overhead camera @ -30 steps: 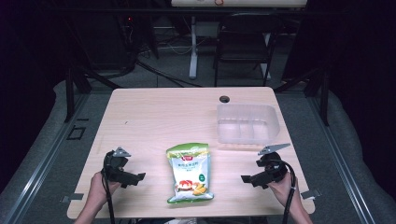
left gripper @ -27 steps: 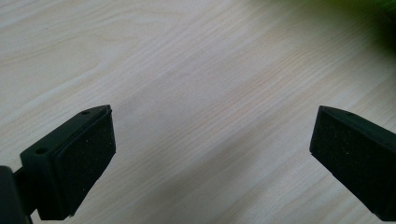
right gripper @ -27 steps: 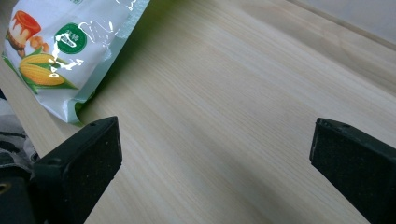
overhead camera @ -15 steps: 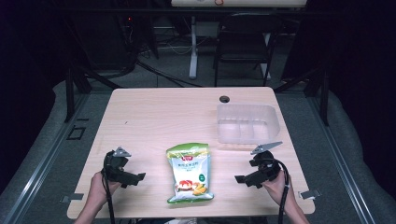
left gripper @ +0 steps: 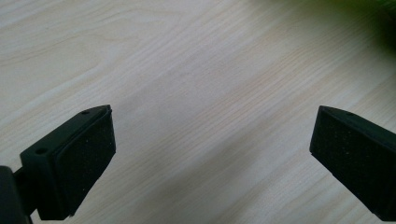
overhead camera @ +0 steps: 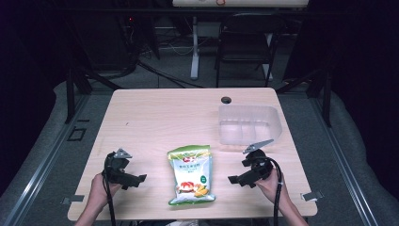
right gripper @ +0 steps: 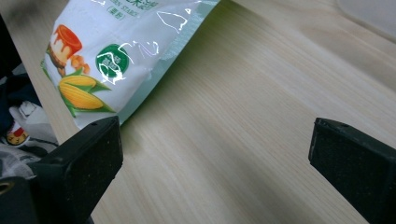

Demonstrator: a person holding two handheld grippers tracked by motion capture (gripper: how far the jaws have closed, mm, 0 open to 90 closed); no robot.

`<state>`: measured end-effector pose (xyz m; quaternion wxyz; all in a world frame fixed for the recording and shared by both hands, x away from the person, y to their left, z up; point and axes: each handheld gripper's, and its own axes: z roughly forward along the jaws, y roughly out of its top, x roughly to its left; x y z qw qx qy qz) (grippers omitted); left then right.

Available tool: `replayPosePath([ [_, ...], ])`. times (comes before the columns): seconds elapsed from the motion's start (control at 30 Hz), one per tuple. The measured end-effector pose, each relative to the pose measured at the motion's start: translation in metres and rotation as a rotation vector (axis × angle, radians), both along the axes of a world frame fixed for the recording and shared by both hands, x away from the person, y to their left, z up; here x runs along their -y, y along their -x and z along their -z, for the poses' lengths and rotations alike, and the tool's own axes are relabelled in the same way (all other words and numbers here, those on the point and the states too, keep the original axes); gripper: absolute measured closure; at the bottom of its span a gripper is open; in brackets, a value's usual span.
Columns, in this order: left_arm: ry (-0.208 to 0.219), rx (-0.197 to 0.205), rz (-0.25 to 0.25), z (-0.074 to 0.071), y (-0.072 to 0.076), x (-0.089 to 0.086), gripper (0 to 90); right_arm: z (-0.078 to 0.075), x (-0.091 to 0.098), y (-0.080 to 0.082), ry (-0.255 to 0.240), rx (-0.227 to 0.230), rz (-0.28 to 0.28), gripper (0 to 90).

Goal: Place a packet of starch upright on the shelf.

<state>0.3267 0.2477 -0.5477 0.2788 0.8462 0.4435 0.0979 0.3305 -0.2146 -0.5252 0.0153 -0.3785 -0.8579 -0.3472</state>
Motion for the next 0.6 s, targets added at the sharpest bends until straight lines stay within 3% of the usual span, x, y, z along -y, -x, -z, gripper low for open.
replayPosePath([
  [0.17, 0.001, -0.002, -0.002, 0.000, 0.000, 0.000, 0.2, 0.001, -0.011, -0.007, -0.025, -0.028, -0.020, 2.8],
  [0.6, -0.003, -0.005, 0.005, 0.000, 0.000, 0.000, 0.2, 0.008, -0.038, -0.020, -0.030, -0.074, -0.084, 4.3],
])
